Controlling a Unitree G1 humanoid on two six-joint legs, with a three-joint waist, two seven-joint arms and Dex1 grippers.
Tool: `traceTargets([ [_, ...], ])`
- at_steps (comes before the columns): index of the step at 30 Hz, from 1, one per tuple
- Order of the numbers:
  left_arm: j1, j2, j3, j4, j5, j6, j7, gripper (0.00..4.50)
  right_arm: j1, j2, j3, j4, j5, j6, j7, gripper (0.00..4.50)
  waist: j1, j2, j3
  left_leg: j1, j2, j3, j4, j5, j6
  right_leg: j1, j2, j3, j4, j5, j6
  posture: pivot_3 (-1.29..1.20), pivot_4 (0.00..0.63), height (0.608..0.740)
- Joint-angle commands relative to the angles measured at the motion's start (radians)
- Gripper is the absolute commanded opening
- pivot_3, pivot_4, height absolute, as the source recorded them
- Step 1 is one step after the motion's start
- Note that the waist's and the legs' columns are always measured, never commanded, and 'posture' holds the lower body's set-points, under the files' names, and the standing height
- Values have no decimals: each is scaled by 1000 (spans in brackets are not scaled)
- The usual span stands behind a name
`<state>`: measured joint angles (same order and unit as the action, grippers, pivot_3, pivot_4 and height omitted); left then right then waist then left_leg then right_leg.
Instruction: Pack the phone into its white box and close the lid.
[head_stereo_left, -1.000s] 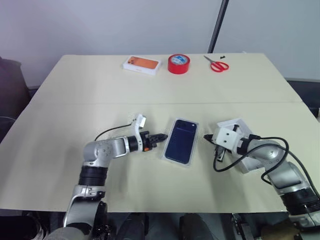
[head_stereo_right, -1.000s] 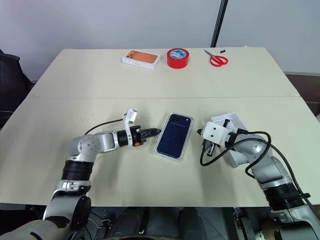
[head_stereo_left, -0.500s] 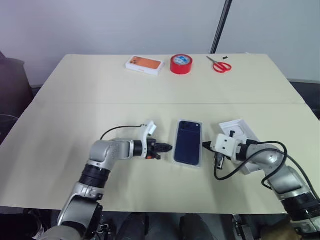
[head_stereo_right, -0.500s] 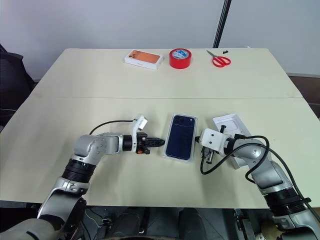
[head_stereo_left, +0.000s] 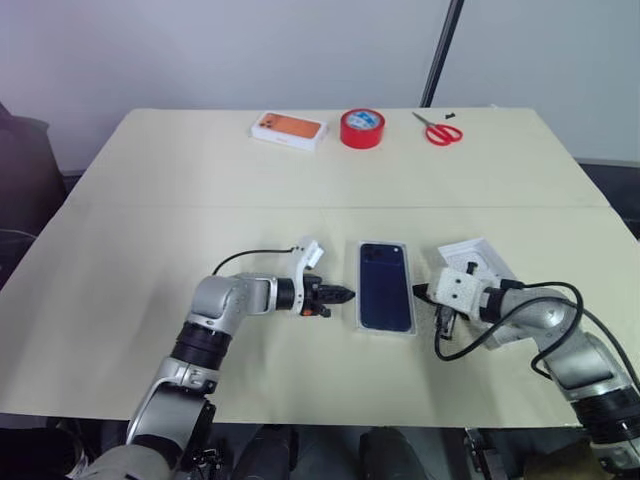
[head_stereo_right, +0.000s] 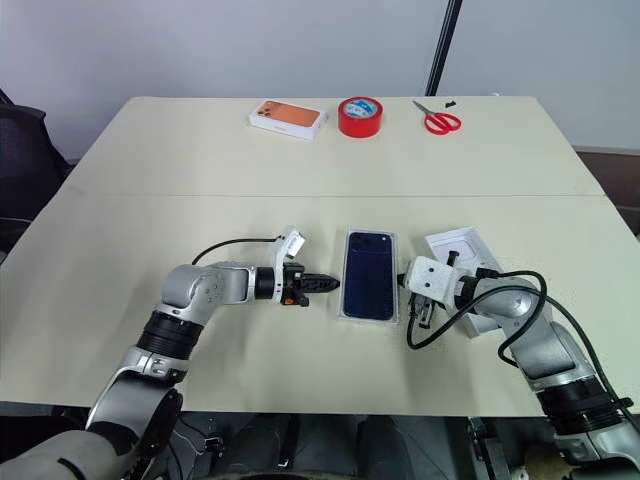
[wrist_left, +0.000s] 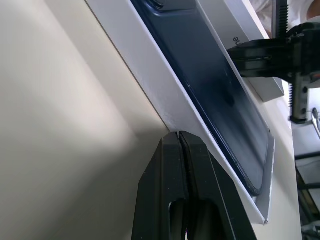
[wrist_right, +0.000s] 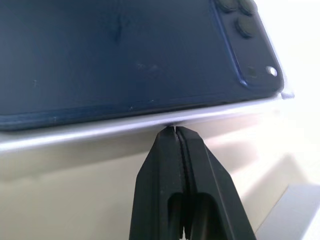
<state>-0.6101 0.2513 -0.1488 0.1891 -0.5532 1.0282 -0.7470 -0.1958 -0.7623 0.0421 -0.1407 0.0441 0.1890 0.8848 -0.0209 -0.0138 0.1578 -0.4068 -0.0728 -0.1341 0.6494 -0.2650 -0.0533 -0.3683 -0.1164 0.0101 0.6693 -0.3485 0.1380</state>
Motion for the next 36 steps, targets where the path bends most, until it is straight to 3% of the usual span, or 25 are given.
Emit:
traceTargets([
  [1,-9,52,68,-29,0,-88,-42,290,-24,23,-124,-159,188,194,-14,277,-1,0,0,0,0,0,0,0,0,0,0,0,0,0,0,0,150,740],
  [4,-11,104,83,-37,9,-172,-98,1413,0,33,-167,-225,205,272,-75,1428,6,0,0,0,1,-1,0,0,0,0,1,0,0,0,0,0,150,740],
  [10,-3,207,82,-46,8,-308,-281,4456,117,6,-206,-286,135,360,-183,4500,11,0,0,-1,-1,-2,0,0,0,0,-1,-1,-2,0,0,0,150,740],
  [13,22,293,30,-44,76,-472,-432,4490,155,16,-221,-359,107,456,-265,4500,1,1,0,-1,-1,-1,-1,0,0,-1,-1,-1,-1,0,0,0,150,740],
  [18,97,354,77,-59,71,-703,-609,4490,262,101,-294,-509,146,651,-369,4500,4,2,0,-1,1,0,-2,0,0,-2,1,1,0,0,0,0,150,740],
  [22,149,364,99,-78,62,-778,-647,4490,299,133,-323,-574,217,794,-370,4500,8,2,0,-1,0,0,-1,-1,1,0,-1,1,-1,0,0,0,150,740],
  [32,202,368,104,-98,76,-840,-663,4490,182,24,-335,-492,290,1028,-349,4500,3,2,0,0,0,0,-1,-1,2,0,0,1,0,0,0,0,150,740],
  [35,215,360,105,-112,83,-852,-647,4500,198,-17,-324,-495,311,1082,-333,3638,4,2,0,0,0,0,-1,-1,2,0,0,1,0,0,0,0,150,740],
  [36,219,357,104,-119,85,-855,-643,4500,211,-34,-314,-500,313,1088,-327,3154,4,2,0,0,0,0,-1,-1,2,0,0,1,0,0,0,0,150,740],
])
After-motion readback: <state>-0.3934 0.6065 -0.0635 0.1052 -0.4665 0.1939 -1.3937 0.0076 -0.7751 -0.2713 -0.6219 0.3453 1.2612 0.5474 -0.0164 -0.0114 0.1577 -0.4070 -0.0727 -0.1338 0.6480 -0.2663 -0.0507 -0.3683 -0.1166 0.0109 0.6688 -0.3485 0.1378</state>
